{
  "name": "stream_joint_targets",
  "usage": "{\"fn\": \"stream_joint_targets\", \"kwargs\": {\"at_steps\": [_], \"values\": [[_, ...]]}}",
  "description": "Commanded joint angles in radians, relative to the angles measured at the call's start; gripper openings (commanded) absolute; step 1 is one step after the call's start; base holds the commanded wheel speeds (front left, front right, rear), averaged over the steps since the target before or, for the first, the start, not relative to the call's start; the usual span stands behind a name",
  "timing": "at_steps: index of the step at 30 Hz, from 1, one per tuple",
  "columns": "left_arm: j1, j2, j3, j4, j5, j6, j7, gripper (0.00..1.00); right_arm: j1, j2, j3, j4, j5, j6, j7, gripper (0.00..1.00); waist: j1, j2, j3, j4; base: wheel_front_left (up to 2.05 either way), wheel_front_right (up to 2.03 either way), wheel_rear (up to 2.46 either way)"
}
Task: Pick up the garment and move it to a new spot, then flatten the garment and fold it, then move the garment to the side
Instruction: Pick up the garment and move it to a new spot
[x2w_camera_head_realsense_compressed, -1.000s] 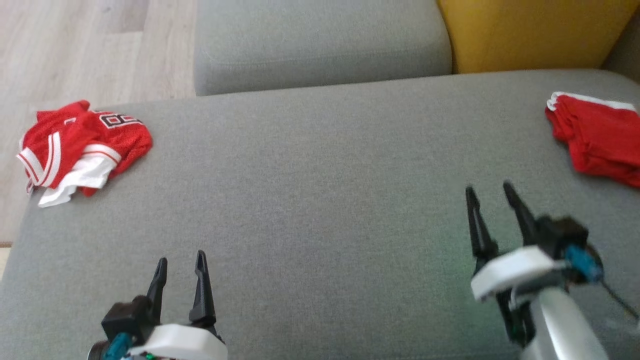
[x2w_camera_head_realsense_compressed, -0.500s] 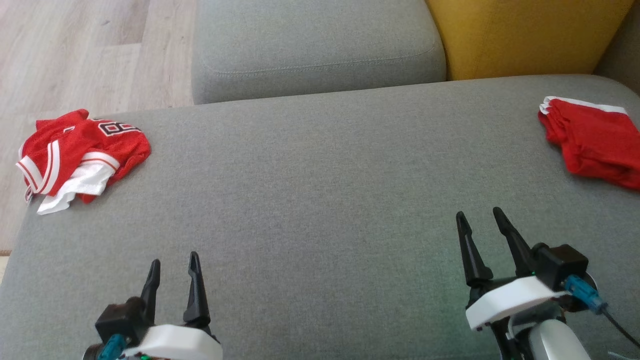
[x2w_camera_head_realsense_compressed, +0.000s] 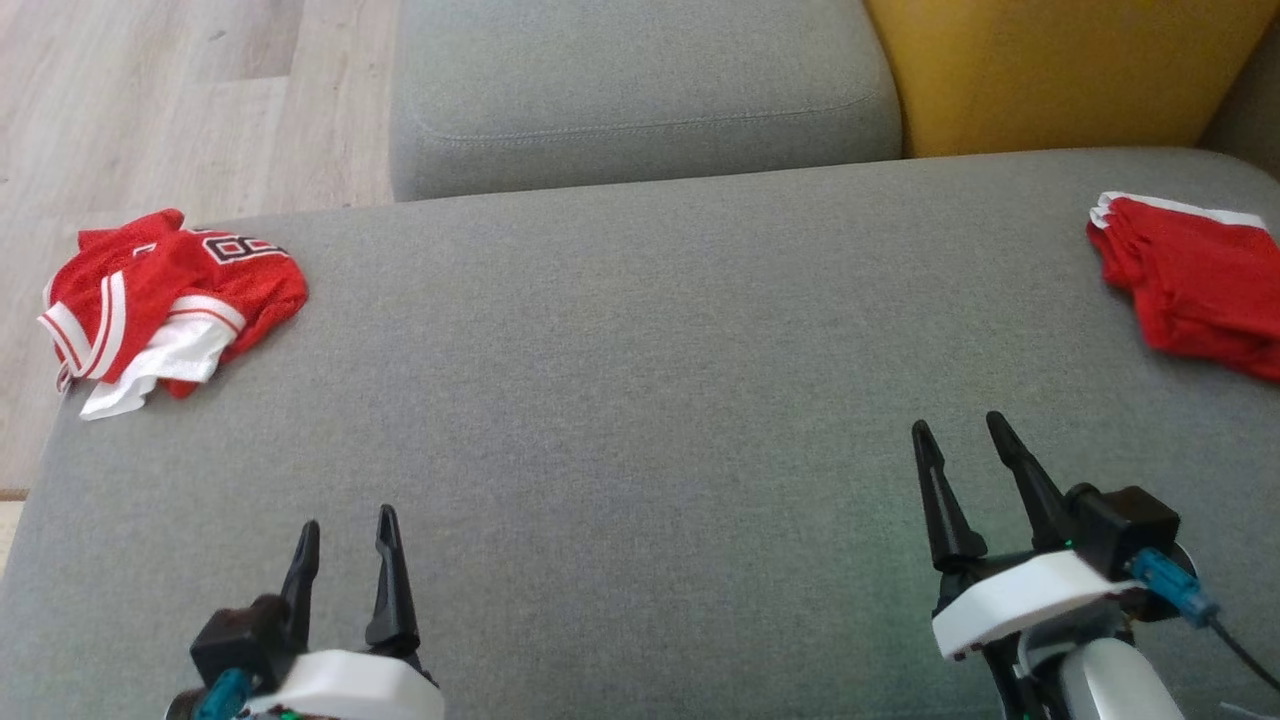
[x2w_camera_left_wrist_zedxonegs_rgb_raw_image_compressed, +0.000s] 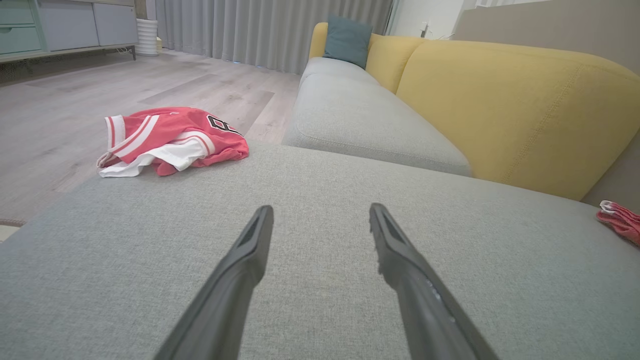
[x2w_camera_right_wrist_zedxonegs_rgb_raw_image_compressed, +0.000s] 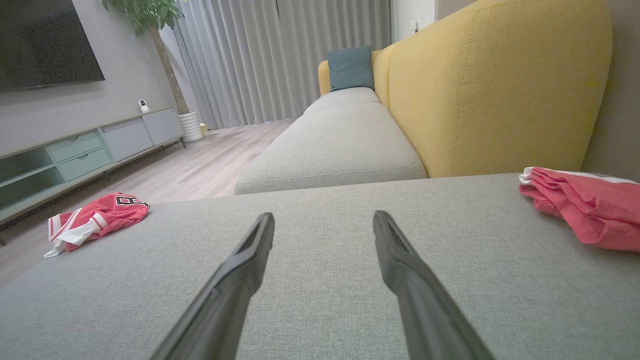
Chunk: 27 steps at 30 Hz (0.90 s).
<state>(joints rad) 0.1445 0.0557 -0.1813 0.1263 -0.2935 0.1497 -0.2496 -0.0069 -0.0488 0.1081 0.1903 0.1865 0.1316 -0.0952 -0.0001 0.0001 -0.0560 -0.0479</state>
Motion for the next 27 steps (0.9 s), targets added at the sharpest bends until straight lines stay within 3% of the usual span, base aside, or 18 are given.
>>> {"fn": "stream_joint_targets", "kwargs": {"at_steps": [1,9,14,15,21,27], "values": [[-0.036,-0.005,0.036,-0.031,-0.004,0.0,-0.012,1.0,-0.022,-0.001,0.022,-0.04,0.004,-0.001,0.0,1.0,0.0001,-0.0001,0.0,0.004,0.0,0.0,0.0],[-0.047,-0.005,0.019,-0.039,0.001,-0.006,-0.012,1.0,-0.014,-0.001,0.026,-0.052,0.005,-0.001,-0.003,1.0,0.0001,-0.0001,-0.004,0.075,0.0,0.0,0.0],[-0.053,-0.005,-0.002,-0.062,0.016,-0.01,-0.012,1.0,-0.007,-0.001,0.026,-0.063,0.017,-0.001,-0.011,1.0,0.0001,-0.0001,-0.01,0.198,0.0,0.0,0.0],[-0.055,-0.005,-0.003,-0.074,0.023,-0.011,-0.012,1.0,-0.006,-0.001,0.03,-0.063,0.023,-0.001,-0.014,1.0,0.0001,-0.0001,-0.012,0.257,0.0,0.0,0.0],[-0.052,0.006,0.015,-0.096,0.03,-0.008,-0.012,1.0,-0.005,-0.001,0.044,-0.056,0.043,-0.001,-0.026,1.0,0.0001,-0.0001,-0.017,0.44,0.0,0.0,0.0],[-0.036,0.02,0.055,-0.118,0.022,0.009,-0.012,1.0,-0.021,-0.001,0.079,-0.049,0.055,-0.001,-0.028,1.0,0.0001,-0.0001,-0.006,0.535,0.0,0.0,0.0]]}}
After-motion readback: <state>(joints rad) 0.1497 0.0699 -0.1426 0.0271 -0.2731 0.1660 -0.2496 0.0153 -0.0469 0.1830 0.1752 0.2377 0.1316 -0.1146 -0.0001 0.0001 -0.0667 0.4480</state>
